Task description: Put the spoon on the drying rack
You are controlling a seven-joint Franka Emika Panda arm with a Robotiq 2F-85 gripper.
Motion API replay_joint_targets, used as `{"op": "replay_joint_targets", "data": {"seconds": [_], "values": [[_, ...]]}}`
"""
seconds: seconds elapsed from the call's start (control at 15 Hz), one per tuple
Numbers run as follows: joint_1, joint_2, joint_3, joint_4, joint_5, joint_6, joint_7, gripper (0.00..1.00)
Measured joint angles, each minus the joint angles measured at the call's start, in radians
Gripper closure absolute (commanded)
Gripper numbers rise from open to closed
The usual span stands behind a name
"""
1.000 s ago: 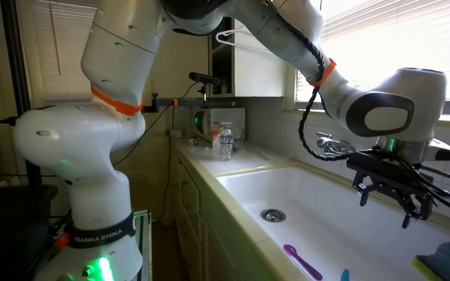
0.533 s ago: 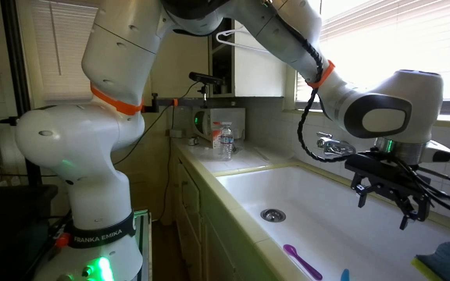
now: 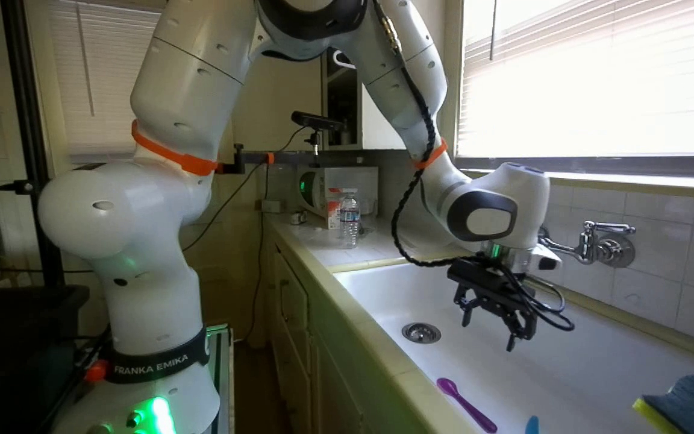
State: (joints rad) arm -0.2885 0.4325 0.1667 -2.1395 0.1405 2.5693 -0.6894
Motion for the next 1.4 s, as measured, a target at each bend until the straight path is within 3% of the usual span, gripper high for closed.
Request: {"op": "replay_joint_targets", "data": {"seconds": [0.47, 0.8, 0.93, 1.4], "values": [[0.110, 0.004, -0.025, -0.152, -0.166, 0.181, -0.018, 0.00], [0.084, 0.054, 0.002, -0.153, -0.202, 0.286, -0.121, 0.00], [0.058, 0.072, 0.024, -0.149, -0.202, 0.289, -0.151, 0.00], [0.061, 0.070, 0.023, -0.144, -0.205, 0.289, -0.154, 0.00]]}}
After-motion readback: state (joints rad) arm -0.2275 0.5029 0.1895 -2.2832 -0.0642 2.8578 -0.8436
